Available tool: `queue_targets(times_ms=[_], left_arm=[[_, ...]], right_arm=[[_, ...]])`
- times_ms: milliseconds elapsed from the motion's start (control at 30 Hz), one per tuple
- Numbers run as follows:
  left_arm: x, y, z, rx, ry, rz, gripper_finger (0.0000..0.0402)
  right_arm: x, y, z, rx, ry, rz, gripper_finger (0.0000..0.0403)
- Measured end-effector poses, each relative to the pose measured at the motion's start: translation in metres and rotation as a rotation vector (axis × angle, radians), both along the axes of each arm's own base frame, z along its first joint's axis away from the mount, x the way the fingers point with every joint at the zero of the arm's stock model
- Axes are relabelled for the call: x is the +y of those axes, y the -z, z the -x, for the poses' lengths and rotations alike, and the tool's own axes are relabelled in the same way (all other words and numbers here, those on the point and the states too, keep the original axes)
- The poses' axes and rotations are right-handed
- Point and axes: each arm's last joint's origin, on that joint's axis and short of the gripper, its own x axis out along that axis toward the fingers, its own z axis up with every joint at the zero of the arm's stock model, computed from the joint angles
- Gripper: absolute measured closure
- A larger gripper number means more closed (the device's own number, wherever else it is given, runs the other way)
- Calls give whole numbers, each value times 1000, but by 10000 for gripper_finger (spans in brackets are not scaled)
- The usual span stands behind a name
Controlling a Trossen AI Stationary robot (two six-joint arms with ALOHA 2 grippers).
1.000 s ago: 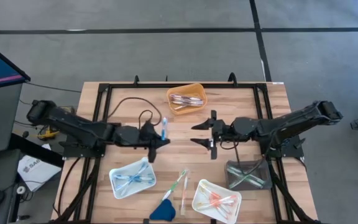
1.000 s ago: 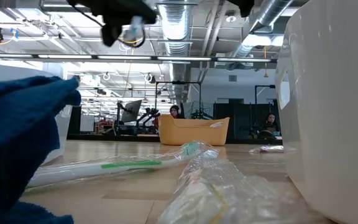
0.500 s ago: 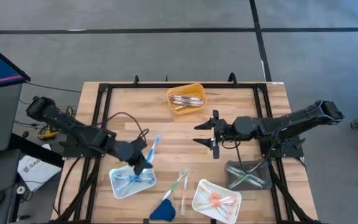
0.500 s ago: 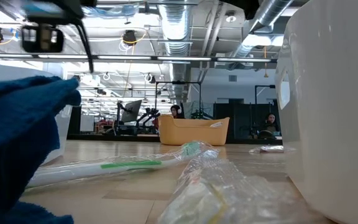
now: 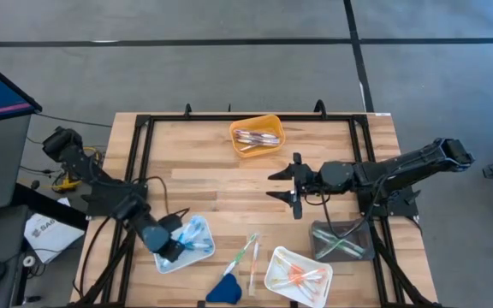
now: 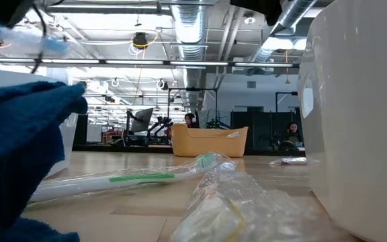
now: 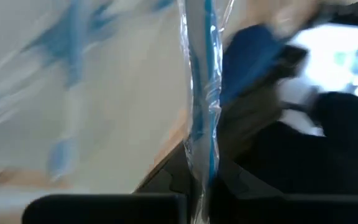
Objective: Pick & Place Toothbrushes
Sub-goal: Put the blue toothbrush into the left white bin
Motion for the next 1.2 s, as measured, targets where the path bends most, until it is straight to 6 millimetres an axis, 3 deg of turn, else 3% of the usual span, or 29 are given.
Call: queue_targets(times_ms=[200, 633, 1200], left_arm=[[0, 11, 5, 132, -19, -46, 390], [-3, 61, -21, 321, 154, -130, 389], [6, 65, -30, 341, 130, -116, 341]], right_arm=[[0, 1, 0, 12, 3, -12, 187], [0, 1, 0, 11, 3, -13, 191], [0, 4, 1, 41, 9, -31, 194]])
